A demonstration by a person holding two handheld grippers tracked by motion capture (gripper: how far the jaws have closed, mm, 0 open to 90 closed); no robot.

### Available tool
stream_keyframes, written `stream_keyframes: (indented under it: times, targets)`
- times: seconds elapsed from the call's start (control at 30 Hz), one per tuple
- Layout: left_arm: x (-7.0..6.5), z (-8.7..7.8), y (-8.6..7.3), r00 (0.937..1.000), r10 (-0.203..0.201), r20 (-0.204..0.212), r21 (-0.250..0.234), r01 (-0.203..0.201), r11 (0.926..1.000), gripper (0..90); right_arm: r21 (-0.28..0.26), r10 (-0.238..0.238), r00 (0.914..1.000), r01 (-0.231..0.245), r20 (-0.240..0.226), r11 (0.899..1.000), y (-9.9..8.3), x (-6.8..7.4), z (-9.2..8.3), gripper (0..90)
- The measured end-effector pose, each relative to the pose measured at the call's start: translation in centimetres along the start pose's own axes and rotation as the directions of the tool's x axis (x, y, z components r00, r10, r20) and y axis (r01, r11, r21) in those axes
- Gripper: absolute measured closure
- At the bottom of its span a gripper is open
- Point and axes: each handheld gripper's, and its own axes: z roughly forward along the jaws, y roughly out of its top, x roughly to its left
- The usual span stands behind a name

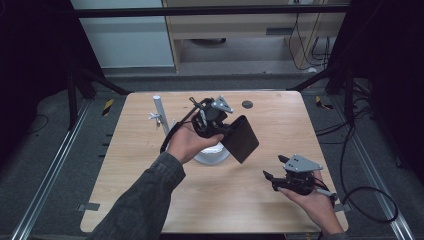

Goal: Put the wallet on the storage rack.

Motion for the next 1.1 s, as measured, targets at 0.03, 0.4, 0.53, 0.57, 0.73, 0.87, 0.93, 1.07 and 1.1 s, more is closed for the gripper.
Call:
stream_keyframes:
  times: [0.03, 0.4, 0.53, 0.57, 0.73, 0.87, 0.93, 1.07, 1.1]
  targets:
    - [0.5, -0.6, 0.0, 0.9998, -0.006, -0.017, 0.003, 0.006, 1.0000, 81.9, 0.007, 0.026, 0.9996, -0.026, 0.006, 1.000, -0.4, 0.0, 0.5, 19.3]
    - [3.6, -4.4, 0.1, 0.9914, -0.080, -0.103, -0.026, 0.078, 0.9966, 81.8, 0.181, 0.186, 0.9775, -0.201, 0.100, 0.963, -3.3, -1.0, 3.1, 8.5]
    - [4.3, -4.9, -0.2, 0.9891, -0.098, -0.110, -0.030, 0.096, 0.9950, 81.8, 0.204, 0.204, 0.9732, -0.222, 0.106, 0.953, -3.9, -1.2, 3.6, 8.1]
    - [4.4, -4.9, -0.2, 0.9884, -0.100, -0.114, -0.029, 0.098, 0.9948, 81.8, 0.210, 0.207, 0.9722, -0.226, 0.110, 0.951, -4.0, -1.2, 3.7, 8.1]
    - [4.6, -5.0, -0.4, 0.9852, -0.105, -0.135, -0.019, 0.104, 0.9944, 81.8, 0.236, 0.213, 0.9690, -0.237, 0.125, 0.942, -4.2, -1.1, 4.4, 5.6]
    - [4.6, -5.3, -0.5, 0.9844, -0.106, -0.140, -0.016, 0.105, 0.9943, 81.8, 0.231, 0.215, 0.9675, -0.241, 0.134, 0.943, -4.2, -1.0, 4.7, 3.2]
    - [4.6, -5.4, -0.5, 0.9842, -0.106, -0.142, -0.016, 0.105, 0.9944, 81.8, 0.233, 0.217, 0.9668, -0.244, 0.135, 0.941, -4.2, -0.9, 4.7, 2.8]
    - [4.6, -5.5, -0.6, 0.9830, -0.102, -0.153, -0.004, 0.103, 0.9947, 81.8, 0.233, 0.214, 0.9676, -0.240, 0.134, 0.942, -4.2, -1.0, 4.7, 2.8]
    - [4.6, -5.5, -0.6, 0.9830, -0.102, -0.153, -0.004, 0.103, 0.9947, 81.8, 0.233, 0.214, 0.9675, -0.241, 0.134, 0.942, -4.2, -1.0, 4.7, 2.8]
